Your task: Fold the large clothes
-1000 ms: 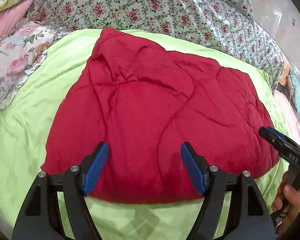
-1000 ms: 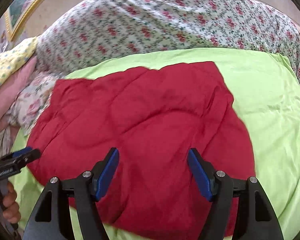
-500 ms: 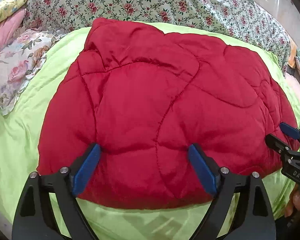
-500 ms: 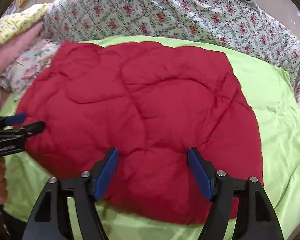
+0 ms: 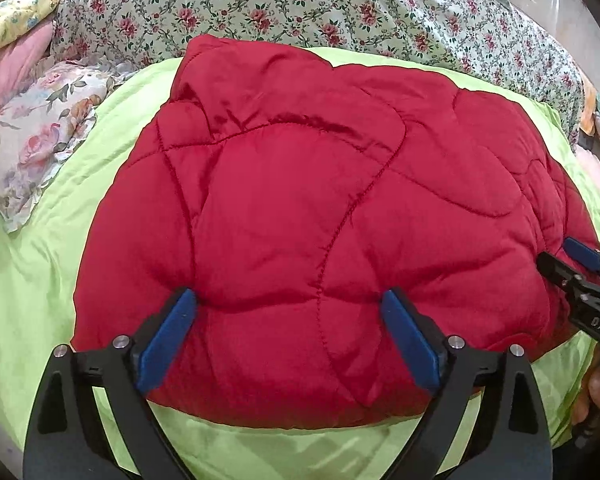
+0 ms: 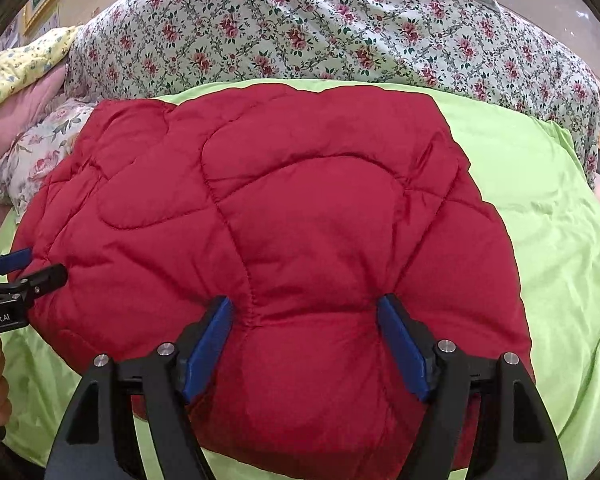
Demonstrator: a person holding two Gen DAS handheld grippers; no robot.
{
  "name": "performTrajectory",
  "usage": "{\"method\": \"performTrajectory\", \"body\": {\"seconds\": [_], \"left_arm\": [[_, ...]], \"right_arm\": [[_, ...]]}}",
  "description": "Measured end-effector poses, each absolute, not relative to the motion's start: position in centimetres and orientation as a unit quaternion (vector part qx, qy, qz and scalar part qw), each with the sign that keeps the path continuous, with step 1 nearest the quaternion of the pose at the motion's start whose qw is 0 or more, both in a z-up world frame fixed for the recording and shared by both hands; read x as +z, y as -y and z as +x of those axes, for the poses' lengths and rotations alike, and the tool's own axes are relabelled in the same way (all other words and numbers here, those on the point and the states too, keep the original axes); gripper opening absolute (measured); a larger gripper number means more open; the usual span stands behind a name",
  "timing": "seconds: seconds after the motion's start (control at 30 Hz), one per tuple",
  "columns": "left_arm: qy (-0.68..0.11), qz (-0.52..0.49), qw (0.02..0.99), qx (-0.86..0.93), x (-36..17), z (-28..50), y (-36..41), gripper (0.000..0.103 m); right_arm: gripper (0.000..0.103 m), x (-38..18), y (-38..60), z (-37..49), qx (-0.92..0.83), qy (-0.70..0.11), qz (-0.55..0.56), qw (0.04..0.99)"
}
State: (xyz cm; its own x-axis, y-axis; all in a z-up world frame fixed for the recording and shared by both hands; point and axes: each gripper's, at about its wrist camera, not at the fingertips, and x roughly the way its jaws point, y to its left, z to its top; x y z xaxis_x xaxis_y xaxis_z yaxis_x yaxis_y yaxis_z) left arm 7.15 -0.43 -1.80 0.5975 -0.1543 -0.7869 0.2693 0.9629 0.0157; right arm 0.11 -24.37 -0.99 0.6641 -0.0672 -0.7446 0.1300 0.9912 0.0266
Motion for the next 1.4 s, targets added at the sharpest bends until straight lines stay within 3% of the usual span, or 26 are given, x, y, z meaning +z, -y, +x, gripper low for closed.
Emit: {"method": "performTrajectory", "body": {"seconds": [0.33, 0.83, 1.4], "left_arm": [[-0.431, 0.069, 0.892, -0.113, -1.9, 7.3, 0.4, 0.096], [-0.402, 0.084, 0.904, -0.117, 0.1, 6.0, 0.7, 0.095], [-0.431, 0.075, 0.892, -0.116, -1.7, 7.9, 0.8, 0.100]], "right_arm": [[0.076, 2.1, 23.0, -2.3, -0.030, -0.382, 0.057, 0.922], [0.078, -1.0, 23.9, 0.3, -0.060, -0.399, 0.030, 0.914], [0.079, -0.9, 23.7, 0.5, -0.059, -0.410, 0.041, 0.909]]}}
